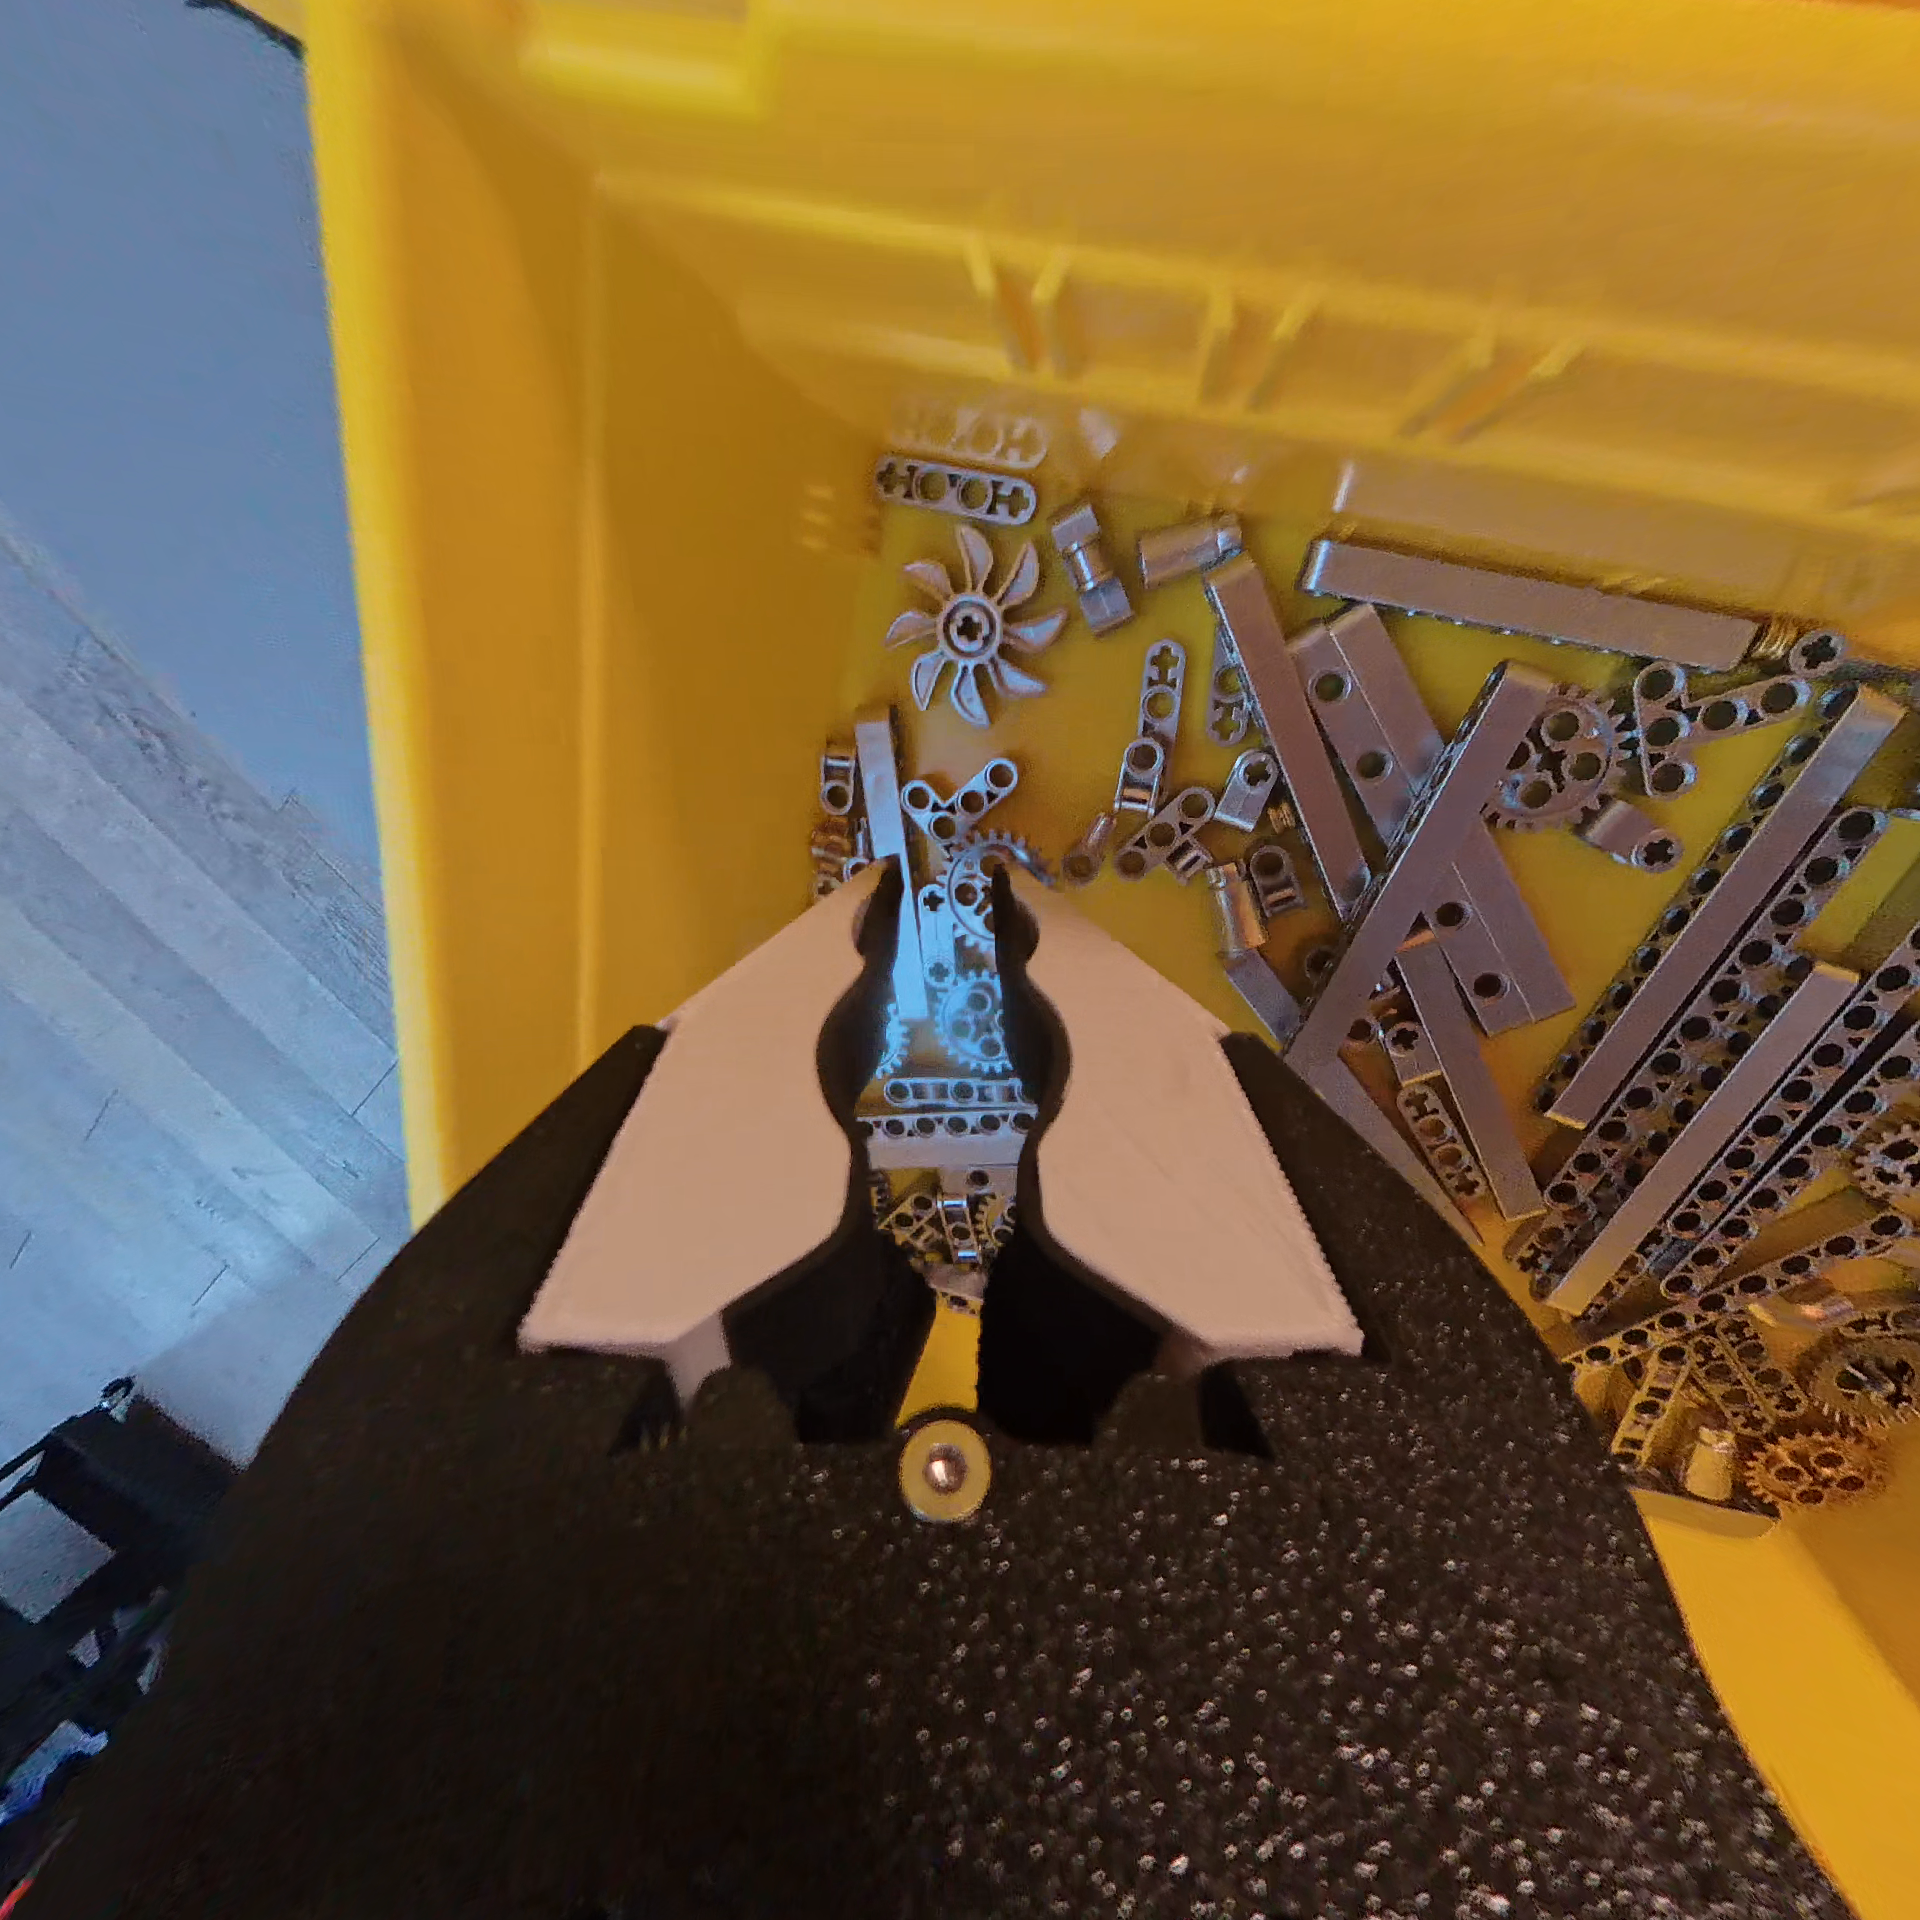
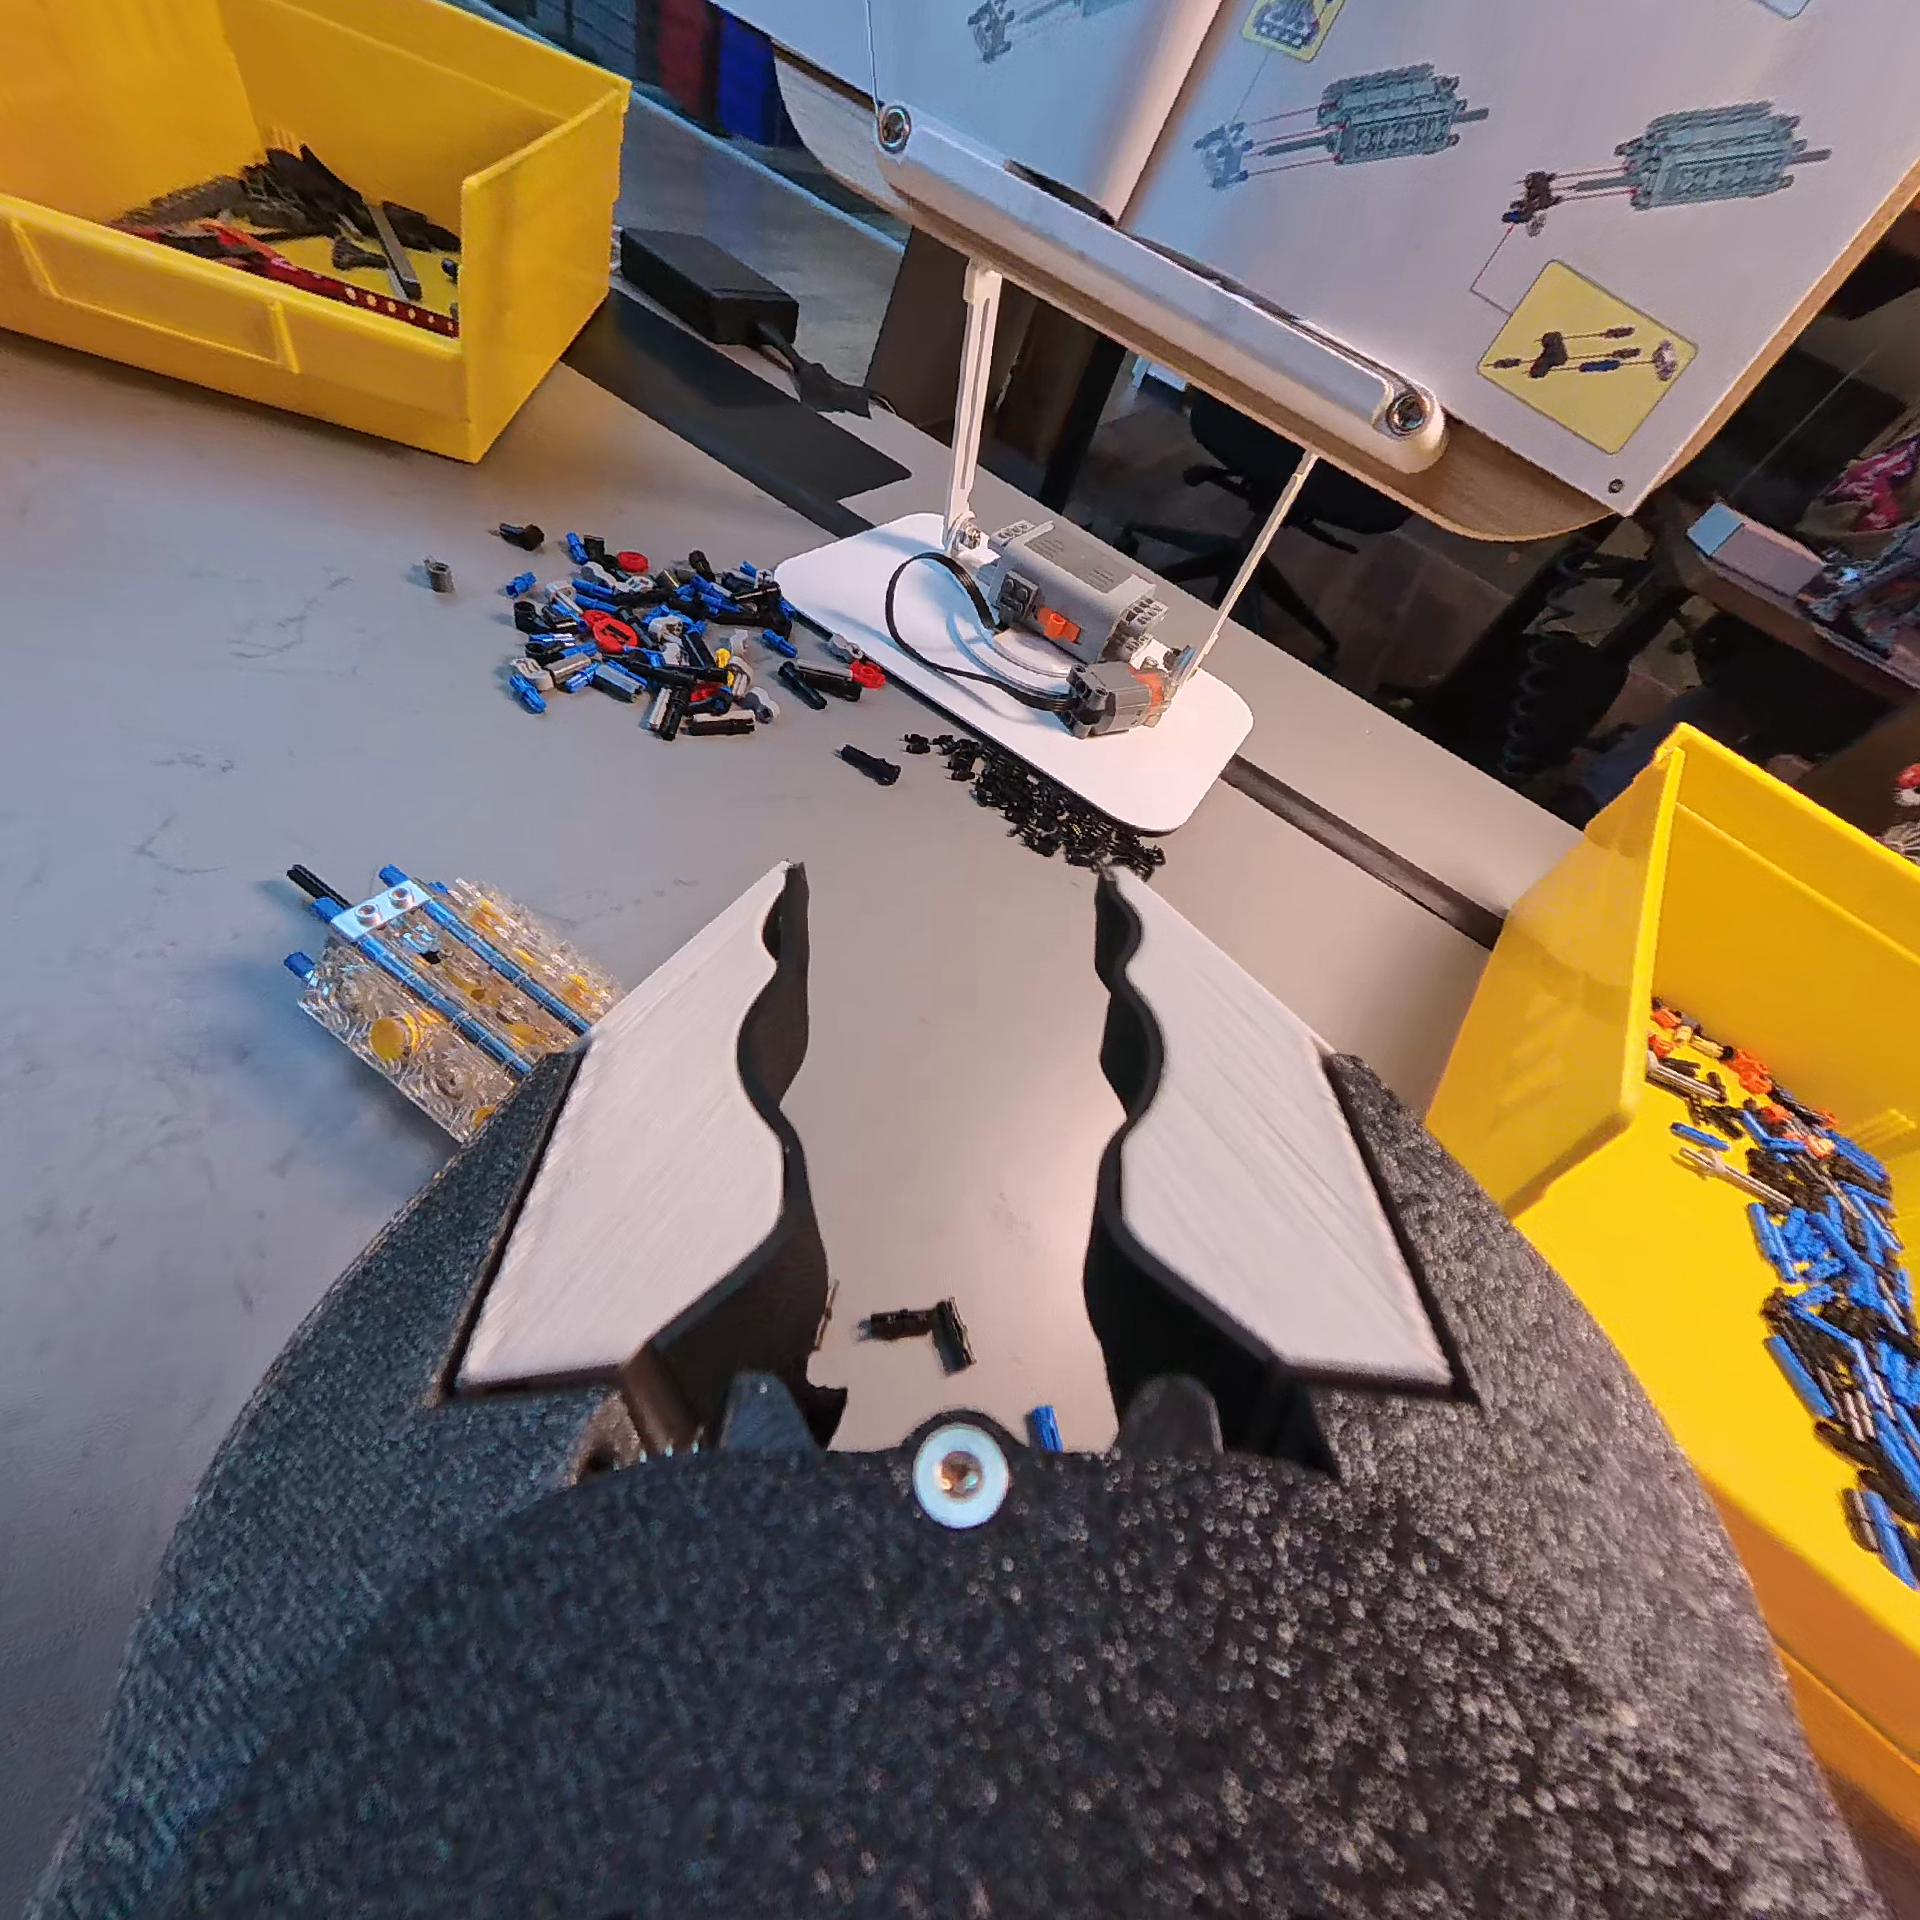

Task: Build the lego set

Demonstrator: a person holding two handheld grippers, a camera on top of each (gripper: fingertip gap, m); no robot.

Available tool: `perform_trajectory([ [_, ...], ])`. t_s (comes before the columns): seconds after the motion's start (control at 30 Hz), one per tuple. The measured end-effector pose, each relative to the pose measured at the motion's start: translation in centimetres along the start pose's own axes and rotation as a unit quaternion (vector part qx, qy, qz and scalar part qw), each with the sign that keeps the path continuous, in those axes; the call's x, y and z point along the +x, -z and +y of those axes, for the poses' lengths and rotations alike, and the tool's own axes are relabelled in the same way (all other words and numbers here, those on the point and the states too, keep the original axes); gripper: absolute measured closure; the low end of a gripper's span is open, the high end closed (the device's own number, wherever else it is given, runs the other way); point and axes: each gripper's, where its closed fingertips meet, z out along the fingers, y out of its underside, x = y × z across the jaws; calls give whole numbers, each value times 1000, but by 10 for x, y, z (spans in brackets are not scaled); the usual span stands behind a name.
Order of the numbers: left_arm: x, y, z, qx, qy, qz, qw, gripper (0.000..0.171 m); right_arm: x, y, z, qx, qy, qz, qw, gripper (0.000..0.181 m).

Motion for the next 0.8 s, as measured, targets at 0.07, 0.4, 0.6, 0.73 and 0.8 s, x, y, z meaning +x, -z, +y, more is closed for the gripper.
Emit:
perform_trajectory([
  [0.07, 0, 6, 1, 8, 0, -3, 1000, 155, -2, -2, 0, 1, -1, -3, 1000, 128],
  [0.4, 33, -6, -9, 20, -29, 59, 998, 157, -2, 0, 3, 3, -6, -3, 1000, 127],
  [0.6, 5, -14, 8, -38, -35, -14, 999, 170, 5, 6, 6, -1, -10, 8, 1000, 127],
  [0.73, 4, -6, -5, 10, -19, -21, 1000, 164, 3, 4, 9, -3, -12, 5, 1000, 127],
  [0.8, 25, -2, -16, 44, -24, 30, 998, 162, 1, 2, 9, -3, -11, 2, 1000, 127],
])
